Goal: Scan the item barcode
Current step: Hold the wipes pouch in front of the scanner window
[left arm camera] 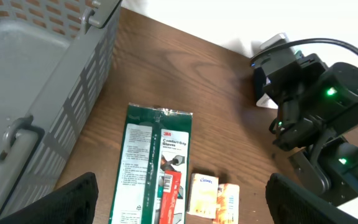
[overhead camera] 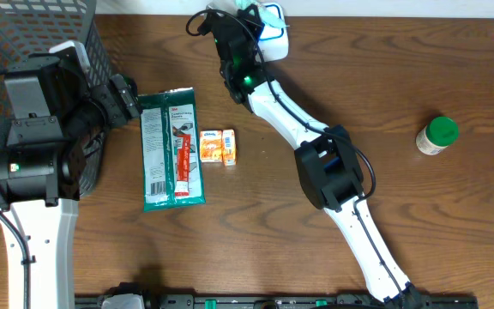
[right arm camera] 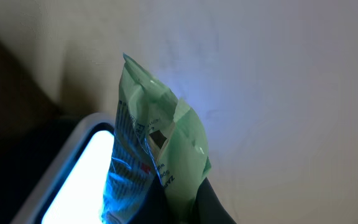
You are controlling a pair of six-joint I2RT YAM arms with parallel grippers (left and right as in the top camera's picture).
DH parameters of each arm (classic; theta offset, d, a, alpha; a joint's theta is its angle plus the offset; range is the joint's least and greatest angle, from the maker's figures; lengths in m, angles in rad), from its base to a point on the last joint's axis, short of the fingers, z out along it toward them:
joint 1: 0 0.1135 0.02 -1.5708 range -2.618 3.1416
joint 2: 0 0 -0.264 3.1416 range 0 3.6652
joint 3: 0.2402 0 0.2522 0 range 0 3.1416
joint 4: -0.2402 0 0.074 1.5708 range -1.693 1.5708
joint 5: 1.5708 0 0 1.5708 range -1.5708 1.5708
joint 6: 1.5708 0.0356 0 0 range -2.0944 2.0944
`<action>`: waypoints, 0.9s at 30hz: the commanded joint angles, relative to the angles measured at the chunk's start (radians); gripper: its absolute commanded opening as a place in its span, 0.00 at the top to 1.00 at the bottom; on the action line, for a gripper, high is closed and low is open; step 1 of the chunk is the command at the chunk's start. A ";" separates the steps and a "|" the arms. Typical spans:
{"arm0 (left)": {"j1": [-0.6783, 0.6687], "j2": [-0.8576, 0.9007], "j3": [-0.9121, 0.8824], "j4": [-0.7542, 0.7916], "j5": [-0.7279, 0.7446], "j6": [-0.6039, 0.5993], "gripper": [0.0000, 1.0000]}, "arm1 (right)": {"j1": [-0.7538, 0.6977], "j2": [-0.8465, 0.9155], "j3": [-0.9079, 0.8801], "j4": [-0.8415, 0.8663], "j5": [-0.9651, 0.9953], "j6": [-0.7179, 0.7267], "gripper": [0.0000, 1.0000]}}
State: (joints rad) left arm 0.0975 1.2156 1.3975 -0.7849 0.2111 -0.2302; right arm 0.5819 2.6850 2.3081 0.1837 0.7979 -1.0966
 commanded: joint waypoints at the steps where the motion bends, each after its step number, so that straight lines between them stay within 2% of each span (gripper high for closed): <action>1: 0.005 -0.001 0.005 0.000 0.006 0.012 0.13 | -0.014 -0.012 0.019 0.024 0.032 0.026 0.99; 10: 0.005 -0.001 0.005 0.000 0.006 0.012 0.13 | -0.016 -0.012 0.019 0.076 0.047 0.028 0.99; 12: 0.005 -0.001 0.005 0.000 0.006 0.012 0.13 | -0.016 -0.016 0.019 0.113 0.056 0.045 0.99; 16: 0.005 -0.001 0.005 0.000 0.006 0.012 0.13 | -0.012 -0.080 0.019 0.084 0.092 0.105 0.99; 18: 0.005 -0.001 0.005 0.000 0.006 0.012 0.13 | -0.005 -0.137 0.019 -0.016 0.087 0.167 0.99; 21: 0.005 -0.001 0.005 0.000 0.006 0.012 0.13 | 0.000 -0.251 0.019 -0.274 0.047 0.343 0.99; 27: 0.005 -0.001 0.005 0.000 0.006 0.012 0.13 | -0.021 -0.496 0.019 -0.799 -0.267 0.796 0.99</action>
State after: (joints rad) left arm 0.0975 1.2156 1.3975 -0.7856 0.2115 -0.2302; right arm 0.5701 2.3749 2.3039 -0.5144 0.7124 -0.6247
